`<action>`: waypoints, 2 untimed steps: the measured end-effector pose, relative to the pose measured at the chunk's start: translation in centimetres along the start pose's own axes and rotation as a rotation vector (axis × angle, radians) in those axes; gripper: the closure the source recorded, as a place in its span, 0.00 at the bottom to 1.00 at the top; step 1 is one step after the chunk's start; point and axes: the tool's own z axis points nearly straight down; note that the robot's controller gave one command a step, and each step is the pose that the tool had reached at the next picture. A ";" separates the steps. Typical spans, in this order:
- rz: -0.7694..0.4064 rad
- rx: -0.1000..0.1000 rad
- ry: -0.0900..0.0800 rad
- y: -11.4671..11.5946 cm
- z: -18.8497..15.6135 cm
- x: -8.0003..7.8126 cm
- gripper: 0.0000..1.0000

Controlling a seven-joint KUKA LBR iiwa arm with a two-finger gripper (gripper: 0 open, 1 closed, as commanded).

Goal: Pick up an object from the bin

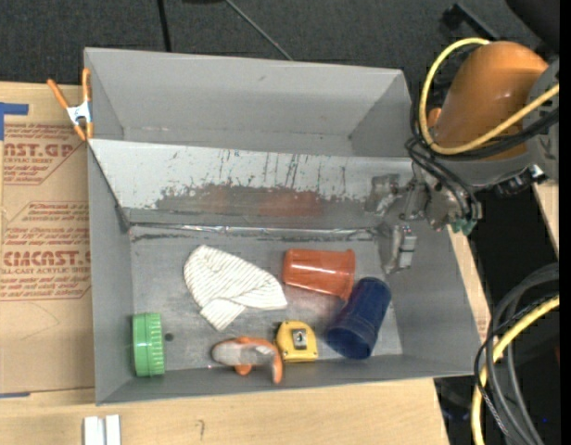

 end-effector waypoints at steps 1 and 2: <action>-0.001 0.001 -0.008 0.1 -0.5 -0.1 0.00; 0.079 -0.001 -0.011 3.5 7.8 0.2 0.00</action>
Offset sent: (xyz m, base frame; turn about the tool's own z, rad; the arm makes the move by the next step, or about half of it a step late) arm -0.0074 0.0585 -0.1393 0.1345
